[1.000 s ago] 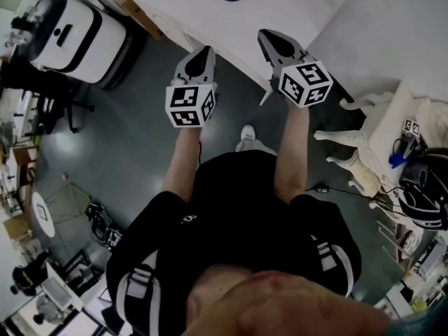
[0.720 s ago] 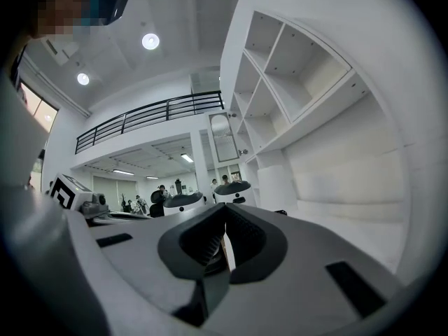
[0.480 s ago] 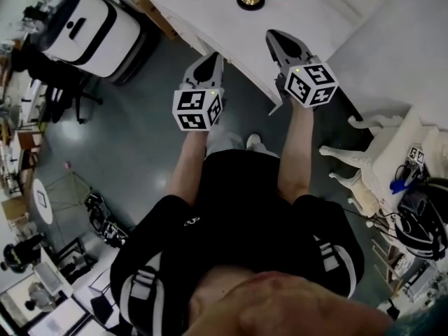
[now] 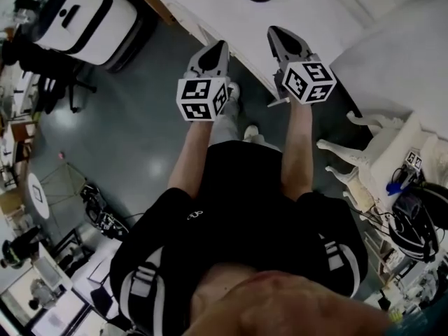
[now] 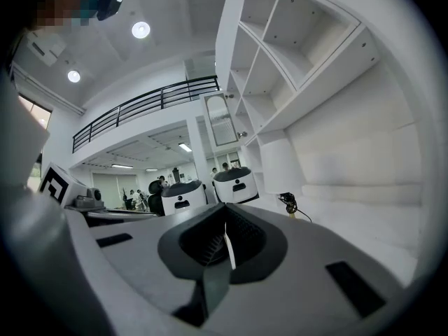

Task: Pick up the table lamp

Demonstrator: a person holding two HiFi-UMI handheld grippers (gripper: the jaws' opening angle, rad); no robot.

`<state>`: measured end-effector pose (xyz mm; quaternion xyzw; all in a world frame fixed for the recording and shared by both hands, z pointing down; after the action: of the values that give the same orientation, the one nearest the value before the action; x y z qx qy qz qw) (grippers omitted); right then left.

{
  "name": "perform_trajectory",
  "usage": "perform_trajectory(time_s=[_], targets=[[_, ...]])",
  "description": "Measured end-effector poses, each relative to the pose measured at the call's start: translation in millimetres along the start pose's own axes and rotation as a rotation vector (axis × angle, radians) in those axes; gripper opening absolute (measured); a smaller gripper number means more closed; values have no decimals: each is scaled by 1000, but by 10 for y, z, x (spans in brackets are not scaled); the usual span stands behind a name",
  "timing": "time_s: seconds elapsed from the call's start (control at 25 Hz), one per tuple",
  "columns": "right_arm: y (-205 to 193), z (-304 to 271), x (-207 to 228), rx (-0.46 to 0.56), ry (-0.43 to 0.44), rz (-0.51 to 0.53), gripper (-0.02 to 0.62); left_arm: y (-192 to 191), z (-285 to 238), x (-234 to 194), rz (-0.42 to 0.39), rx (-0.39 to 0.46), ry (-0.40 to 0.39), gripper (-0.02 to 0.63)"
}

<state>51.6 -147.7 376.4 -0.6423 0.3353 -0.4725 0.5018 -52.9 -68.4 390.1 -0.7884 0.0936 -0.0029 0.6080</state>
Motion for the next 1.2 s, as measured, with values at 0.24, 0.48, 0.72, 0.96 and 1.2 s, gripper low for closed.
perform_trajectory(time_s=[0.24,0.48,0.72,0.96,1.2], targets=[[-56,-187,306,0,-106,2,18,93,-503,11,-3,5,-59,9],[-305,-344,683,-9,-185,-64,18,-22,-996,-131,4,-63,-72,9],[-449,-606,967,2,-266,-15,26,-147,-1513,-247,1,-111,-107,9],[-580,-1045,1303,-27,-260,-48,112,-169,-2045,-341,-13,-138,-163,9],[-876,-1443,1753,-103,-311,11,112,-220,-2442,-485,-15,-163,-191,9]])
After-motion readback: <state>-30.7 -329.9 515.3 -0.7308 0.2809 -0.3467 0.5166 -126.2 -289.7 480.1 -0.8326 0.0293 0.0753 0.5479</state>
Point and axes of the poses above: the fingertips, and each gripper's own axes: z backward along the fingers, x to its right, y out of its top, the point moved 1 cm from there along z, backward along the fingers, and after that the axes turned 12 degrees about y, right-handed, at the moved point
